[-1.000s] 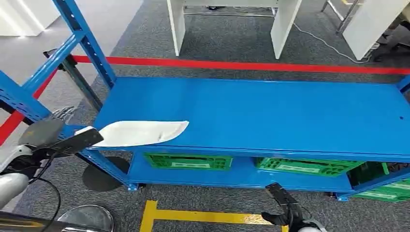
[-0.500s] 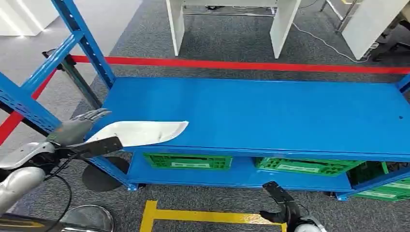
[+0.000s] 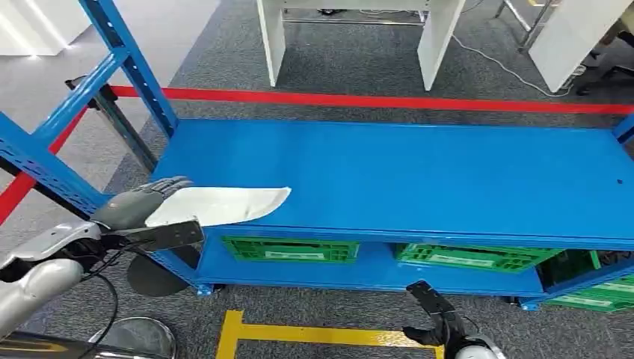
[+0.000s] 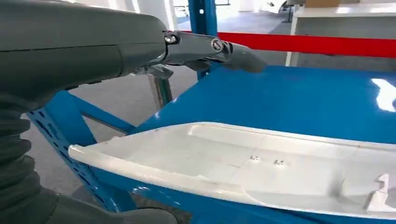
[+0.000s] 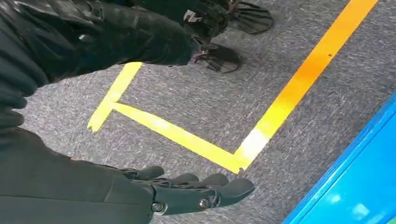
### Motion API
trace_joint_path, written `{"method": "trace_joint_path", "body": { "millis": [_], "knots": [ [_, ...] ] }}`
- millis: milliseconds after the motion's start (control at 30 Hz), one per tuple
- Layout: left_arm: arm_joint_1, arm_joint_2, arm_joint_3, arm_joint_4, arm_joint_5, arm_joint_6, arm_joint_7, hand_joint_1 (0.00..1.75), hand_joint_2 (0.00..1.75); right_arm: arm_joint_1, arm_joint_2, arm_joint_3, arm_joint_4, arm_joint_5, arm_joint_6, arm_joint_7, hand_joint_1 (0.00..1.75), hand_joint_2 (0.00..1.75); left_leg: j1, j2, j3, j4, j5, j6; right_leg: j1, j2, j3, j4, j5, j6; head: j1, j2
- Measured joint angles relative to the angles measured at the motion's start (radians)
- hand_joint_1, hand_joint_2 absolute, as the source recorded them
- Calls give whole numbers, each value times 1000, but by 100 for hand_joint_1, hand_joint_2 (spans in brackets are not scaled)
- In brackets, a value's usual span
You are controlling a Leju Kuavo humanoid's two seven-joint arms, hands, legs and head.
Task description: Take the parts from the cabinet and place them on the table.
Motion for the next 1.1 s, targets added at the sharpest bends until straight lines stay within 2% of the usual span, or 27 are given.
{"method": "trace_joint_path", "body": {
  "millis": [300, 500, 733, 1100],
  "knots": [
    [-28, 0, -40, 11, 20, -22, -21, 0, 175, -7, 5, -1, 13, 7, 2, -4, 0, 175, 0, 0, 0, 0, 0, 0, 0, 0, 0, 0, 0, 0, 0, 0],
    [-49, 0, -75, 39, 8, -26, 6, 0, 175, -16, 8, -1, 24, 18, 10, -5, 0, 175, 0, 0, 0, 0, 0, 0, 0, 0, 0, 0, 0, 0, 0, 0],
    [-83, -9, -115, 112, -16, -27, 15, 0, 175, -27, 14, -1, 34, 31, 16, -4, 0, 175, 0, 0, 0, 0, 0, 0, 0, 0, 0, 0, 0, 0, 0, 0],
    [-126, -52, -149, 226, -7, -47, 5, 0, 175, -45, 19, -1, 49, 36, 18, -3, 0, 175, 0, 0, -1, 0, 0, 0, 0, 0, -1, 0, 0, 0, 0, 0]
  ]
}}
